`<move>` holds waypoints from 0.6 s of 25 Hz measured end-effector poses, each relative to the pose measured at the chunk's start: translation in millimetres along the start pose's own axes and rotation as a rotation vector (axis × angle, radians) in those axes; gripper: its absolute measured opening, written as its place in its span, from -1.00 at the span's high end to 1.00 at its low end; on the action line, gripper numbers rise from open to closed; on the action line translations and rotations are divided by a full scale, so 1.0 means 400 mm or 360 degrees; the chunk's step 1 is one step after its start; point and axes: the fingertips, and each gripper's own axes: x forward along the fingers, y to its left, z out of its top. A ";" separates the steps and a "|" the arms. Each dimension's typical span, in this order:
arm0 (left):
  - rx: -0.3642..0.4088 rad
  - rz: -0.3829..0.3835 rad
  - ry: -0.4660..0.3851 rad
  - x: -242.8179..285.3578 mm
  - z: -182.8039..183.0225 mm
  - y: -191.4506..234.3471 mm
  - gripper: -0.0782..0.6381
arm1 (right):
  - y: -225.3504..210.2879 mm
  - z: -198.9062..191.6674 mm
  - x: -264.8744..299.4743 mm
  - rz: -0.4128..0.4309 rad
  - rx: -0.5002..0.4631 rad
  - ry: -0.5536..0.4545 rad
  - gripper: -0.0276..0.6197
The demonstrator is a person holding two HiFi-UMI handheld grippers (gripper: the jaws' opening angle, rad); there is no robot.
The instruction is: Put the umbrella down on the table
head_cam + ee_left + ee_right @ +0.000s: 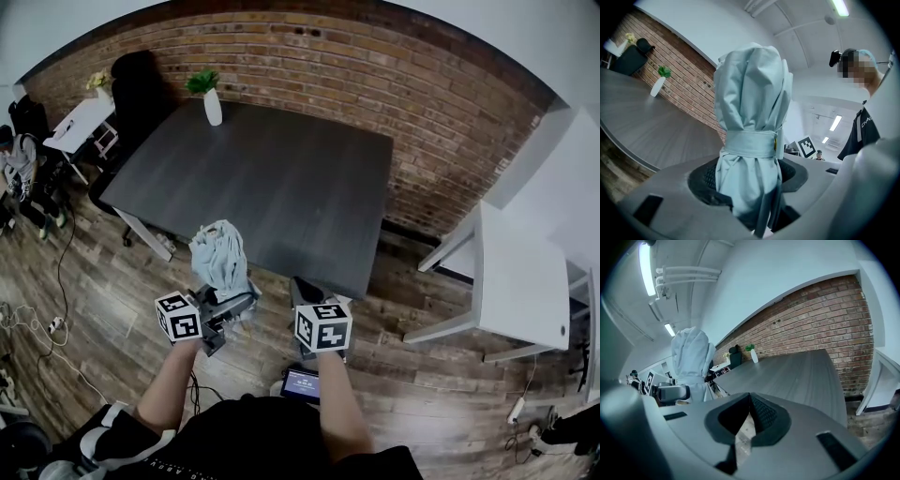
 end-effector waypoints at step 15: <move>-0.0041 0.0081 -0.0014 0.155 0.040 0.078 0.07 | -0.158 0.073 0.099 0.0099 0.0047 0.0036 0.88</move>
